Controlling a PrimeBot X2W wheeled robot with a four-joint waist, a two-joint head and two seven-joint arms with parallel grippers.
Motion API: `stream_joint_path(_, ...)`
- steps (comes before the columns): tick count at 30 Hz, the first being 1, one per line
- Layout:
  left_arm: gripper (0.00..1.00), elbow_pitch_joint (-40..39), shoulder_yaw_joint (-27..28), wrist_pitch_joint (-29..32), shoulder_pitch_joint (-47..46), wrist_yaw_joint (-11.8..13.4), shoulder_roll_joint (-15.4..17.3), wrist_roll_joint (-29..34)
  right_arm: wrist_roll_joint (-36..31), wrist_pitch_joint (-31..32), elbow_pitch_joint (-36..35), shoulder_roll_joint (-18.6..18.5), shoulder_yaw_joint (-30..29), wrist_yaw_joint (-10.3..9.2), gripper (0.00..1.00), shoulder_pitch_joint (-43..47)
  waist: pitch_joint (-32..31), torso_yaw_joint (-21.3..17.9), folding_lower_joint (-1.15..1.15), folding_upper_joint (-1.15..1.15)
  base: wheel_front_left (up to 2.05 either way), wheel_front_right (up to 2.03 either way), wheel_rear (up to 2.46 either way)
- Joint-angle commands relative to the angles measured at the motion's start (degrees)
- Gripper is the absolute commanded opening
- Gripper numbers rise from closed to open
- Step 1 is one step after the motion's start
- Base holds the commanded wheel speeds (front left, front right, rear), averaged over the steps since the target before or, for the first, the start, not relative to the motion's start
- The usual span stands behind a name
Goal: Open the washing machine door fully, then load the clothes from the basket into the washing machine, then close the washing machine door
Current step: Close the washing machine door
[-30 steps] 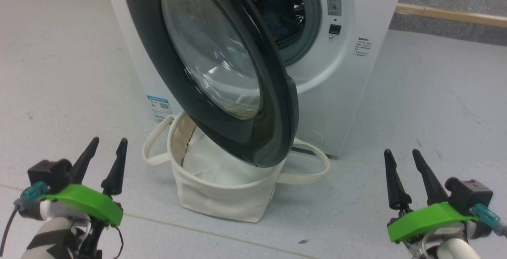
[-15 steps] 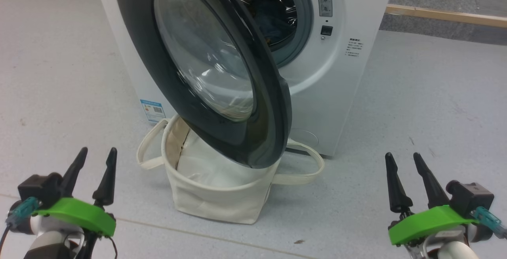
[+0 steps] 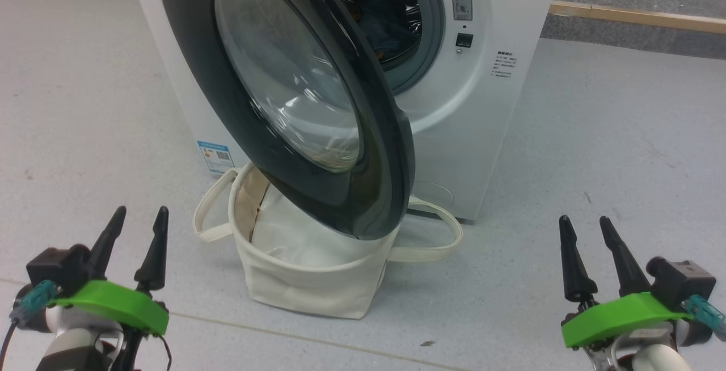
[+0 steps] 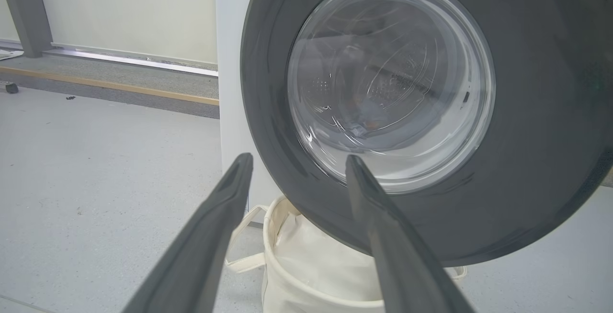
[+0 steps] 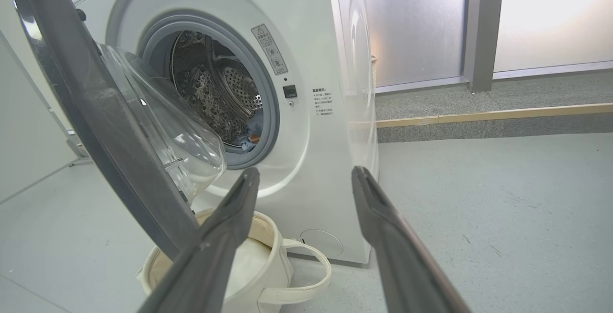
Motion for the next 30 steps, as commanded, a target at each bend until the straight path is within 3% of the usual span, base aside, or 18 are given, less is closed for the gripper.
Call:
stream_joint_path(1, 1.00, -1.8, 2.7, -0.7, -2.3, -0.3, 1.6, 0.4, -0.1, -0.7, -2.0, -0.6, 0.6, 0.01, 1.00, -0.7, 0.0, 0.1, 0.00, 0.00, 0.00, 0.00, 0.00)
stream_joint_path(14, 1.00, -1.5, 1.9, -0.7, -2.8, -0.3, 1.9, -0.6, 0.3, -0.7, -1.2, -0.4, 1.1, 0.01, 0.99, -1.0, 0.0, 0.7, 0.00, 0.00, 0.00, 0.00, 0.00)
stream_joint_path(15, 1.00, -1.5, 1.9, -0.7, -2.8, -0.3, 1.9, -0.7, 0.1, -0.7, -0.9, -0.3, 1.0, 0.01, 0.86, -1.1, 0.0, 0.7, 0.00, 0.00, 0.00, 0.00, 0.00)
stream_joint_path(16, 1.00, -1.5, 2.0, -0.7, -2.8, -0.3, 1.9, -0.9, 0.0, -0.7, -0.9, -0.2, 1.1, 0.01, 0.21, -1.3, 0.0, 0.8, 0.00, 0.00, 0.00, 0.00, 0.00)
stream_joint_path(17, 1.00, -1.5, 2.1, -0.7, -2.9, -0.3, 1.9, -1.2, -0.2, -0.7, -1.1, -0.1, 1.4, 0.01, 0.00, -1.5, 0.0, 0.8, 0.00, 0.00, 0.00, 0.00, 0.00)
stream_joint_path(23, 1.00, -1.4, 3.1, -0.7, -3.6, -0.3, 2.3, -3.3, 1.0, -0.7, -2.5, 1.0, 4.7, 0.01, 0.00, -3.7, -0.1, 1.3, 0.00, 0.00, 0.00, 0.00, 0.00)
stream_joint_path(30, 1.00, -1.4, 3.8, -0.7, -4.3, -0.3, 2.9, -3.6, 2.3, -0.7, -0.4, 1.9, 16.9, 0.01, 0.00, -7.1, -0.3, 3.6, 0.00, 0.00, 0.00, 0.00, 0.00)
